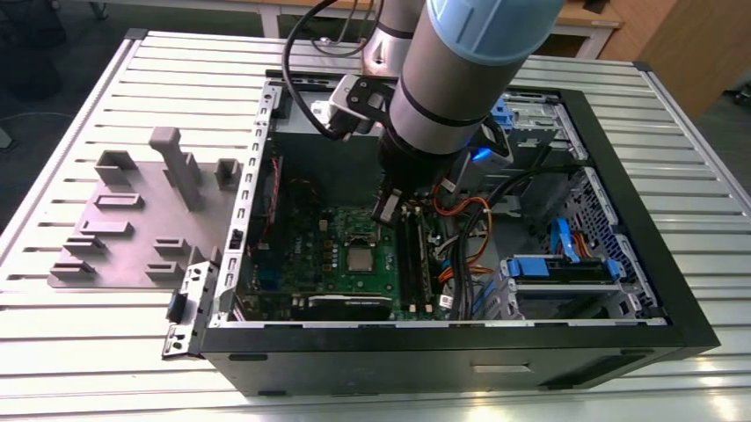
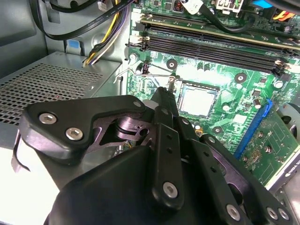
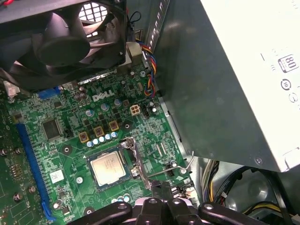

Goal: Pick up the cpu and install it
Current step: 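Close the cpu cover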

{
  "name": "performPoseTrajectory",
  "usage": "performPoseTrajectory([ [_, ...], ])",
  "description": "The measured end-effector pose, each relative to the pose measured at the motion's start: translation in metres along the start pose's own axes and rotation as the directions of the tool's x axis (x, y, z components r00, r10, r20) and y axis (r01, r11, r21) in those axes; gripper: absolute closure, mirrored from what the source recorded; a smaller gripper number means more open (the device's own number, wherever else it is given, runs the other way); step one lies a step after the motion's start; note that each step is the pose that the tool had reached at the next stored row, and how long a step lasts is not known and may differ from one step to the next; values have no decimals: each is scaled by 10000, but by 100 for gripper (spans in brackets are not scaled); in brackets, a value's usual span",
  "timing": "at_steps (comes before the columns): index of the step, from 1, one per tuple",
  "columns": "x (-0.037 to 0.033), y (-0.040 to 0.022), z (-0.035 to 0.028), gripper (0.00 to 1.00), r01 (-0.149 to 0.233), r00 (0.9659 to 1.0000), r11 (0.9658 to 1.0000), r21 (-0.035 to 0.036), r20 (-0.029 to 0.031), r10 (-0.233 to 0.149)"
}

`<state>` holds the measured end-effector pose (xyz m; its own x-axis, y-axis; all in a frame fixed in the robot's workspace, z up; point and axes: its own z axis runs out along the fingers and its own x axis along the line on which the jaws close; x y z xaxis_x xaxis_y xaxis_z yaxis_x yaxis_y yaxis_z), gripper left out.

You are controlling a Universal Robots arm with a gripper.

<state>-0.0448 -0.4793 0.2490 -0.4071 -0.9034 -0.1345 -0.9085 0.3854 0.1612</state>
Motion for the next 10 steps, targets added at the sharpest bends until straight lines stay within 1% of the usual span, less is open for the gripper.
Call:
performPoseTrajectory([
  [4, 26, -9, -5, 89, 67, 10000, 10000, -9, -11, -67],
  [6, 34, -12, -5, 89, 182, 9998, 9998, -25, -27, -182],
  [8, 37, -13, -6, 89, 355, 9994, 9994, -50, -60, -355],
  [10, 41, -14, -5, 89, 427, 9991, 9991, -59, -69, -428],
])
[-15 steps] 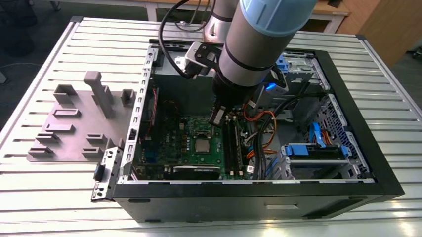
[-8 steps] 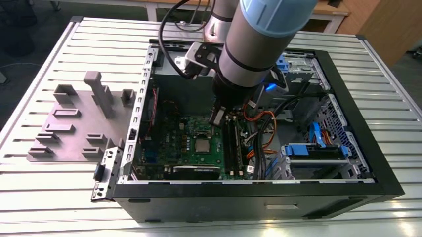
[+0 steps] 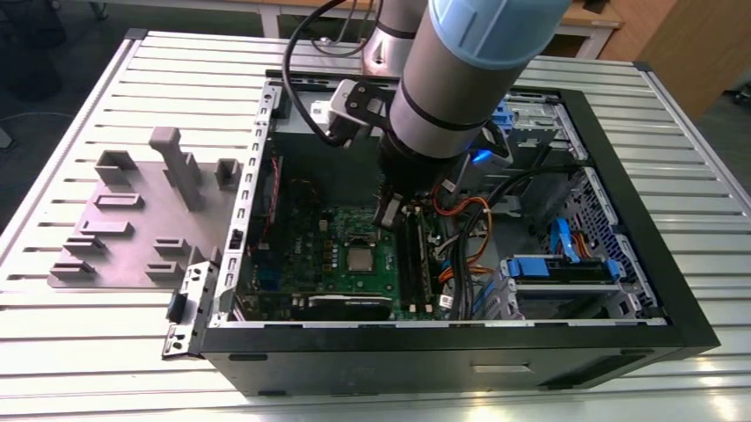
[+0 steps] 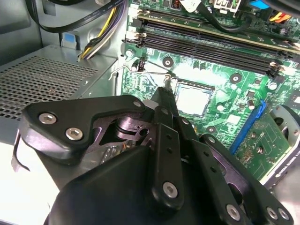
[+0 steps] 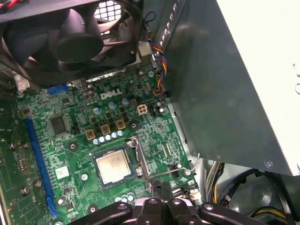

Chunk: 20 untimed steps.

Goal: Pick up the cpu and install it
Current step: 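Close the cpu cover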

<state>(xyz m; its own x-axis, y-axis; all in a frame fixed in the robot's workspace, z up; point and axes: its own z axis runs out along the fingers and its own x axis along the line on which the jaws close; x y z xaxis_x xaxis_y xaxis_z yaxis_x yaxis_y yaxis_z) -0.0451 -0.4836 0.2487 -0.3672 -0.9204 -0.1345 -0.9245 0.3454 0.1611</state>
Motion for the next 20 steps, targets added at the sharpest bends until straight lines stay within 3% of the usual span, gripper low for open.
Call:
performPoseTrajectory([
  [20, 37, -15, 1, 89, 3, 10000, 10000, -1, -1, -3],
])
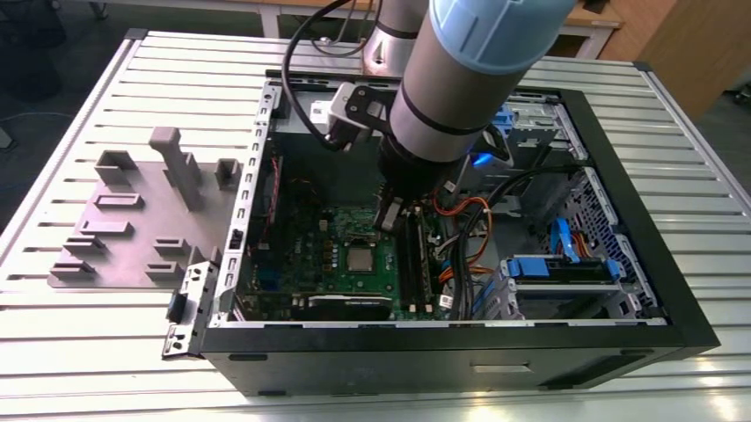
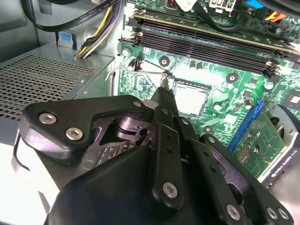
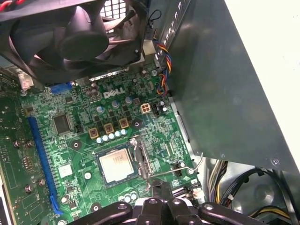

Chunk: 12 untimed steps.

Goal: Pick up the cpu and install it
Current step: 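Close the cpu cover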

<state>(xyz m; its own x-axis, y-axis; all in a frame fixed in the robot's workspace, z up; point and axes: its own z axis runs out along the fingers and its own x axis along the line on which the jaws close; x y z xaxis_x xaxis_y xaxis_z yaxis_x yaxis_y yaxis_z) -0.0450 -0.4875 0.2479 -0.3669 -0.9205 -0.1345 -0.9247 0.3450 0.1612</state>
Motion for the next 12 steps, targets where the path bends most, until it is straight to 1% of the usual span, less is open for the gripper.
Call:
performPoseTrajectory([
  [12, 14, -6, 2, 89, 0, 10000, 10000, 1, -1, 0],
])
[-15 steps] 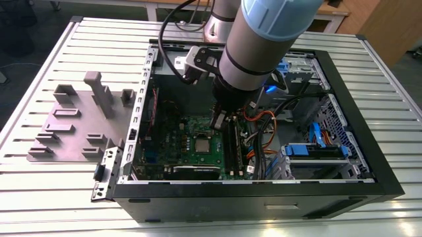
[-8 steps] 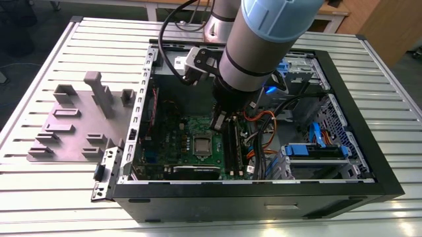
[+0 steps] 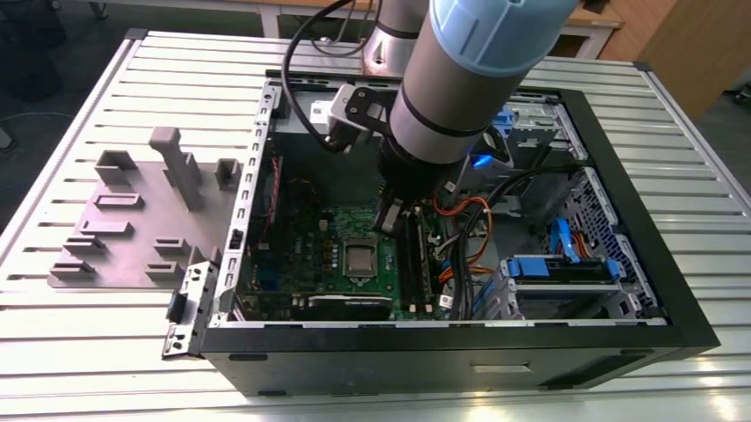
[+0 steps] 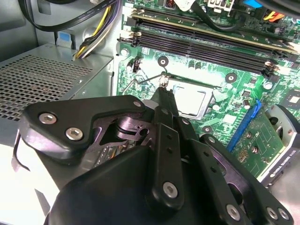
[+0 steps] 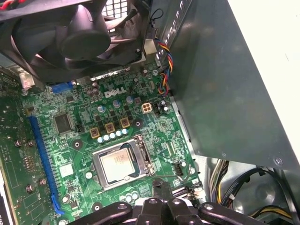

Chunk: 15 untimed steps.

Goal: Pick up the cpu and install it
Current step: 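Close the cpu cover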

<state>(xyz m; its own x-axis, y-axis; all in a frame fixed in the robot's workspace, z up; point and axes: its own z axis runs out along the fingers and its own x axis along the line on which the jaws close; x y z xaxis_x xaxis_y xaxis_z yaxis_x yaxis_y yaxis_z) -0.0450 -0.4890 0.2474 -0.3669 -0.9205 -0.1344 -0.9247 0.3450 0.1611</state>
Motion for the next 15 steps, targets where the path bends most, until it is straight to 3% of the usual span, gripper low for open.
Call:
performPoseTrajectory([
  [6, 35, -6, -3, 89, -2, 10000, 10000, 3, -9, 2],
  [15, 120, 64, 19, 89, 143, 9999, 9999, 12, -24, -143],
])
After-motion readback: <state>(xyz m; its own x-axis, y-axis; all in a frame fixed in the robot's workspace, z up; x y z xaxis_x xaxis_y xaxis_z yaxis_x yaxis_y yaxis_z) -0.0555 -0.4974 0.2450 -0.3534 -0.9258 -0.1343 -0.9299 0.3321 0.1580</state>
